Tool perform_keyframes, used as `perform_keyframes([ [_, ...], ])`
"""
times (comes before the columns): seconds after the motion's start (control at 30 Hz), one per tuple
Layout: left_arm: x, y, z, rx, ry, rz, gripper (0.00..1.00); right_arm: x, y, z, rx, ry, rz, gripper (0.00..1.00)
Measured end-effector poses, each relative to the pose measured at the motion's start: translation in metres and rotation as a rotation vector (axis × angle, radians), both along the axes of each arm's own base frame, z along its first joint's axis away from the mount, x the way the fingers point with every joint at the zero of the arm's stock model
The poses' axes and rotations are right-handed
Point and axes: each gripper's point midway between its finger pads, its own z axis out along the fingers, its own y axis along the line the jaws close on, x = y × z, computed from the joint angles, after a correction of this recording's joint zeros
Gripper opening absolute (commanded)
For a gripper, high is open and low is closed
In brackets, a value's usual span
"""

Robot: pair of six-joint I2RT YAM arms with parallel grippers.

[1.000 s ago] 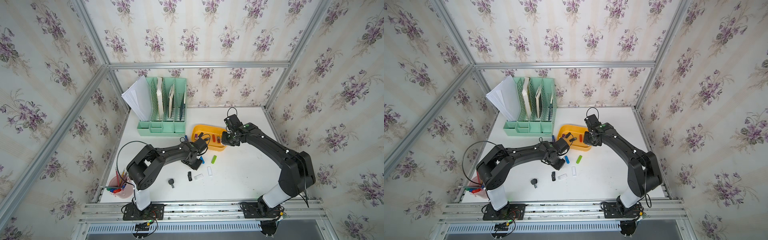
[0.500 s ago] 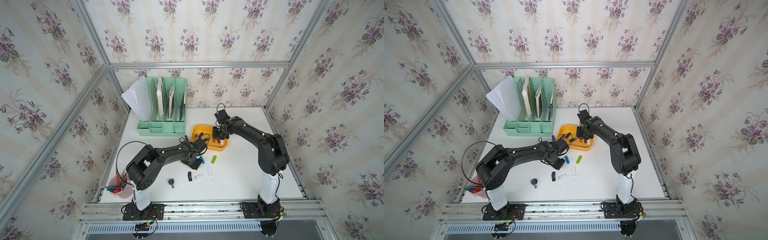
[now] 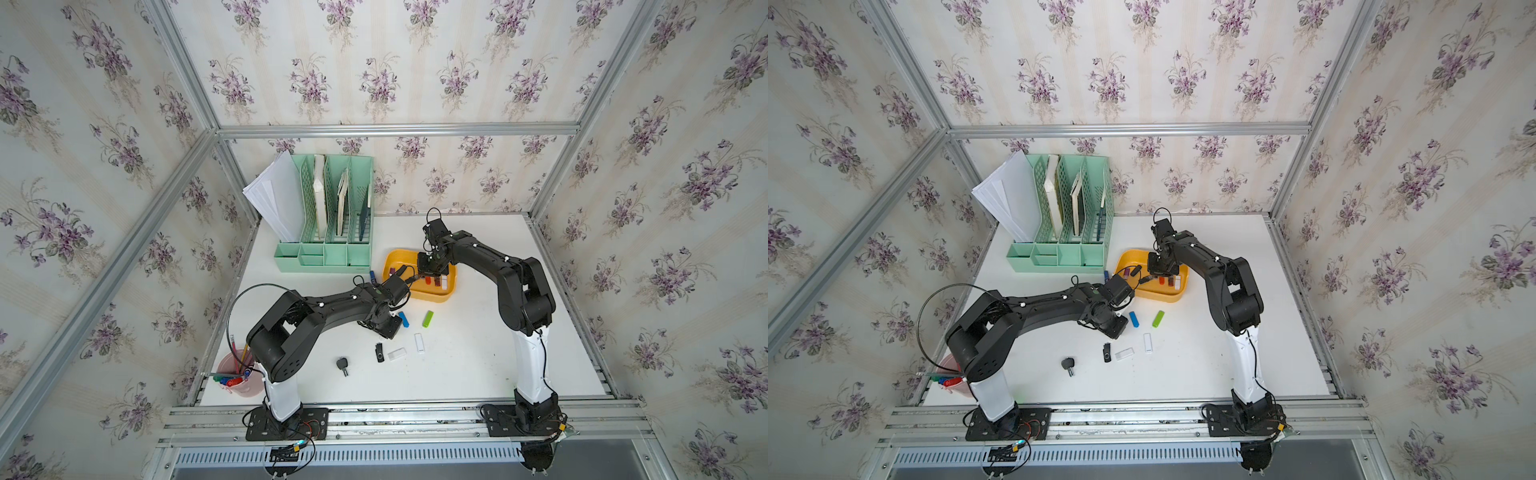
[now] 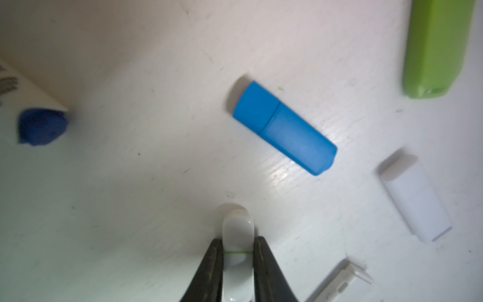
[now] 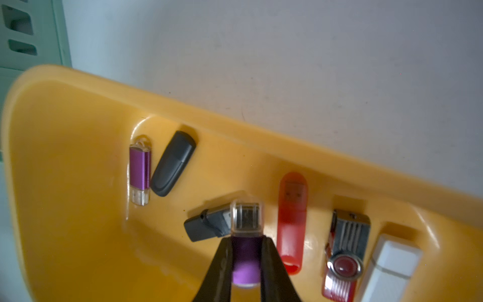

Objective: Put the usb flash drive into the storage box
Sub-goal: Place the USB flash in the storage box, then pick up the USB flash from the center of the board.

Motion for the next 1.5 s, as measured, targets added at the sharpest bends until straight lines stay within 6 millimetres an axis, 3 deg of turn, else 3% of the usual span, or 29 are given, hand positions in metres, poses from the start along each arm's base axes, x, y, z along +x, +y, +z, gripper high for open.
perform_keyframes([
  [0.57,0.0,0.0,0.0,-0.006,0.008,0.005,0.26,0.005,-0.011,-0.016,-0.068,0.006,-0.012,0.08],
  [0.67,0.0,0.0,0.0,-0.007,0.01,0.006,0.25,0.005,-0.013,-0.016,-0.078,0.006,-0.014,0.2],
  [0.77,0.0,0.0,-0.001,-0.007,0.011,0.006,0.25,0.005,-0.015,-0.016,-0.09,0.005,-0.018,0.4],
  [1.0,0.0,0.0,-0.001,-0.01,0.015,0.007,0.24,0.005,-0.016,-0.003,-0.087,-0.017,-0.014,0.45],
  [1.2,0.0,0.0,-0.001,-0.011,0.015,0.007,0.24,-0.006,-0.021,0.022,-0.075,-0.052,-0.011,0.46],
  [1.5,0.0,0.0,-0.001,-0.021,0.006,0.01,0.24,-0.05,-0.041,0.013,-0.121,0.023,0.015,0.52],
])
